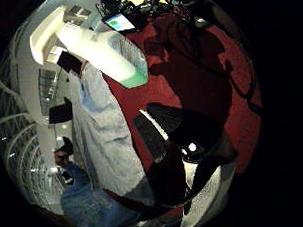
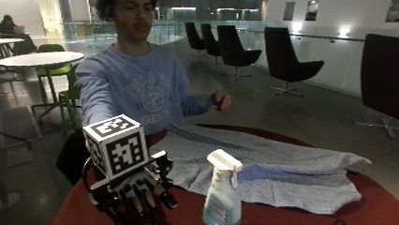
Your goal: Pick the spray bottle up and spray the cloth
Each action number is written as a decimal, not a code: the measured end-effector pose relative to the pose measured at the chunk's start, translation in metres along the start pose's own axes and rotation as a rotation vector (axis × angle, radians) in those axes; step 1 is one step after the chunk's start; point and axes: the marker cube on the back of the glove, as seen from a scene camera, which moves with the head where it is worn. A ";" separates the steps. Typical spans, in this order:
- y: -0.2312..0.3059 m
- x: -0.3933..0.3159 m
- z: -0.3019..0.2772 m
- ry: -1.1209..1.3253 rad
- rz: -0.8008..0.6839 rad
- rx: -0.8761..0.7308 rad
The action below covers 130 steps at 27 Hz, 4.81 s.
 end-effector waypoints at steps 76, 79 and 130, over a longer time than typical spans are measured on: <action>-0.032 -0.111 0.029 -1.099 -0.096 0.137; 0.000 -0.111 0.015 -1.119 -0.141 0.102; 0.079 -0.233 -0.028 -0.497 -0.084 -0.796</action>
